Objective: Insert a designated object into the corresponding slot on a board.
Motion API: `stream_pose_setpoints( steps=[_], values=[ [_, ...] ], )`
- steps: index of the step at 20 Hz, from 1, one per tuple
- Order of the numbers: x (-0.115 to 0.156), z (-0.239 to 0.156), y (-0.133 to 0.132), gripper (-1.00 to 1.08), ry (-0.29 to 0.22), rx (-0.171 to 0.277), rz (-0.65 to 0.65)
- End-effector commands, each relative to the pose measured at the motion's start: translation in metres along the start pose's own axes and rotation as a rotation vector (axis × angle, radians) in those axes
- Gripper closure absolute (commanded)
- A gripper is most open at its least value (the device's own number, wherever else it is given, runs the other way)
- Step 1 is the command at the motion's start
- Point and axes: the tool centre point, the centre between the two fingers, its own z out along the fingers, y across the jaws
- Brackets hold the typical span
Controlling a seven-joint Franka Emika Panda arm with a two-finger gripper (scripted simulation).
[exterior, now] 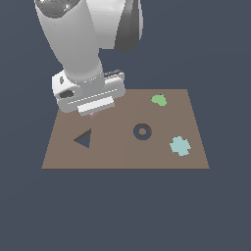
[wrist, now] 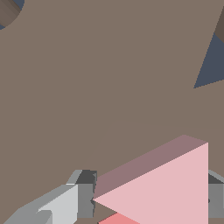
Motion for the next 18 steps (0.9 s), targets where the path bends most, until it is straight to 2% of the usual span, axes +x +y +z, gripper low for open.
stream_pose_setpoints(
  steps=[1,10,18],
  values=[
    [0.007,-0.001,0.012,1.08,0.000,0.000,-0.093],
    [0.038,-0.003,0.045,1.08,-0.001,0.000,-0.410],
    [0.064,-0.005,0.059,1.08,-0.001,0.000,-0.614]
  ],
)
